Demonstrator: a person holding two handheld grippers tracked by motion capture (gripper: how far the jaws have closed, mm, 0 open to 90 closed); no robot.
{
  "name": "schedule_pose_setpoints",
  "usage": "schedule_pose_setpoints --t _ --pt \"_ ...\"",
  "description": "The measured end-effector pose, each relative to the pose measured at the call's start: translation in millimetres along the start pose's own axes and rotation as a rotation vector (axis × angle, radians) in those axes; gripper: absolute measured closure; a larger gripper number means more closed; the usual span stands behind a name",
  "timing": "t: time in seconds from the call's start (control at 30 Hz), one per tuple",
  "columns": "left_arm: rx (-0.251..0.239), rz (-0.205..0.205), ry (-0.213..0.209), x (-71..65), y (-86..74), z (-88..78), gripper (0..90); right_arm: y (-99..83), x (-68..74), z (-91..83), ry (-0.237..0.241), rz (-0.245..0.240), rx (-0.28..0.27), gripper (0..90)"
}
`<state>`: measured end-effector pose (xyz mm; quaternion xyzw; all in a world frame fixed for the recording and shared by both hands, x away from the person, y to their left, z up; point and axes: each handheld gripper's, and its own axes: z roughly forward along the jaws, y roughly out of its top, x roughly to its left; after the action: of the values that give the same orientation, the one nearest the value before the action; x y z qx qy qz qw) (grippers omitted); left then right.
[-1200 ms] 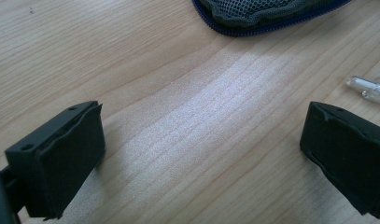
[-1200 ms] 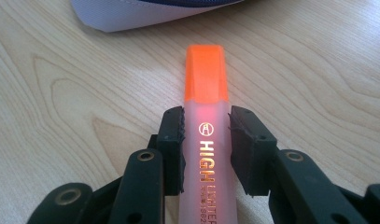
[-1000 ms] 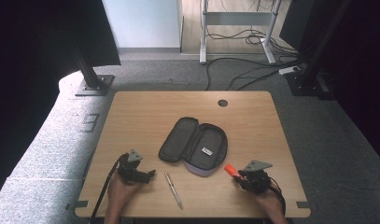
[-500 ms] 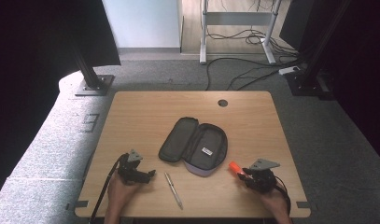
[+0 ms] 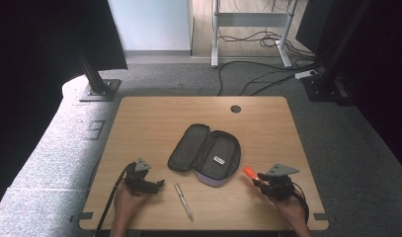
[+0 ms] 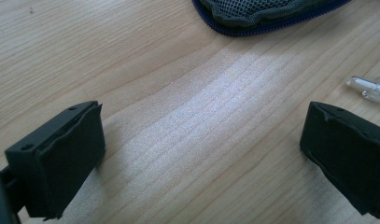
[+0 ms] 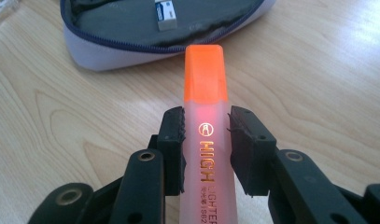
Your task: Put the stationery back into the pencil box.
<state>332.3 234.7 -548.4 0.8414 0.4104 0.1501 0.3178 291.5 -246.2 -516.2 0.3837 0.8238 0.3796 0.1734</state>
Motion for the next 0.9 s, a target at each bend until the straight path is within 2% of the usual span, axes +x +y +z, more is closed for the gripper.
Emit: schedule_pose_setpoints --t 0.4,0.9 --pt "0.0 0.0 0.0 0.0 0.0 0.0 0.0 17.0 -3.4 1.0 0.001 -0.016 -0.025 65.7" --pt "0.0 0.0 0.0 0.0 0.0 0.0 0.0 33.4 -5.9 7.3 -0.007 -0.035 -0.028 65.7"
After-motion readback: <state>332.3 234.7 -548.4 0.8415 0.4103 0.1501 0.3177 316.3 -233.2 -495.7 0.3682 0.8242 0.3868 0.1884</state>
